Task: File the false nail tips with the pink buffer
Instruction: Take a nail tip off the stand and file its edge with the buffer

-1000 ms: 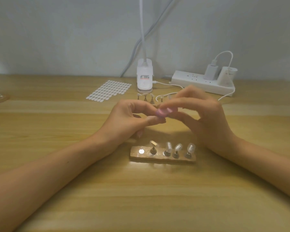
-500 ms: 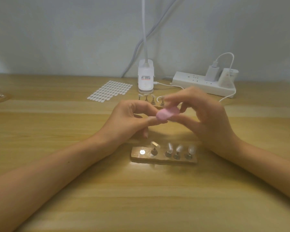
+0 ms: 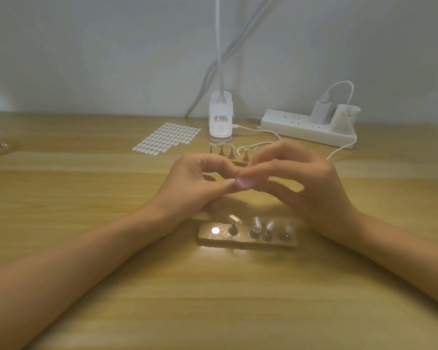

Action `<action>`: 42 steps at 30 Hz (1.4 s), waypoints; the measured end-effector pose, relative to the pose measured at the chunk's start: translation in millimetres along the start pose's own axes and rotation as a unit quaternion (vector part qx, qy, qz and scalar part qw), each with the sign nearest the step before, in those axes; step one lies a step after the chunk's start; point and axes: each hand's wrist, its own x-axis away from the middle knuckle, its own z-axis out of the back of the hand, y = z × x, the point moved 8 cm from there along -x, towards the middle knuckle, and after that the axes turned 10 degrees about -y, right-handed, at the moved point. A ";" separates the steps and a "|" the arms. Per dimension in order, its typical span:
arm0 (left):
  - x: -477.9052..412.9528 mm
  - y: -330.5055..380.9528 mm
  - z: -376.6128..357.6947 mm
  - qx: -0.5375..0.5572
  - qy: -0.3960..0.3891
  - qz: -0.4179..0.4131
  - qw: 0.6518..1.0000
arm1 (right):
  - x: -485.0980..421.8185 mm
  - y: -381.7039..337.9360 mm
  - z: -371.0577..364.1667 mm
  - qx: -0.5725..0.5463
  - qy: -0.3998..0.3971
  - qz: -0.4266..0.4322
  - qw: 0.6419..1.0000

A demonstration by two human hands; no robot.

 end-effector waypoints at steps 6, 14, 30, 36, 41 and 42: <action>0.8 1.6 -1.7 -0.005 -0.004 -0.007 1.000 | 0.6 -0.6 1.4 -0.004 -0.006 0.003 1.000; 0.0 1.4 -1.6 -0.017 -0.013 -0.004 1.000 | 2.2 -0.4 -2.2 0.014 -0.020 -0.005 1.000; 43.4 12.4 5.7 -0.067 -0.168 0.013 0.983 | 2.5 10.3 -0.8 0.000 -0.016 -0.015 1.000; 48.0 4.5 0.4 -0.055 -0.150 0.013 0.987 | 3.2 10.6 -2.4 -0.003 -0.019 -0.022 1.000; 47.7 -1.2 3.0 -0.053 -0.106 0.051 0.992 | 2.3 7.6 -3.5 0.000 -0.029 -0.015 0.999; 47.1 -1.6 2.9 -0.057 -0.099 0.057 0.992 | 2.5 8.2 -3.7 0.000 -0.030 -0.016 0.999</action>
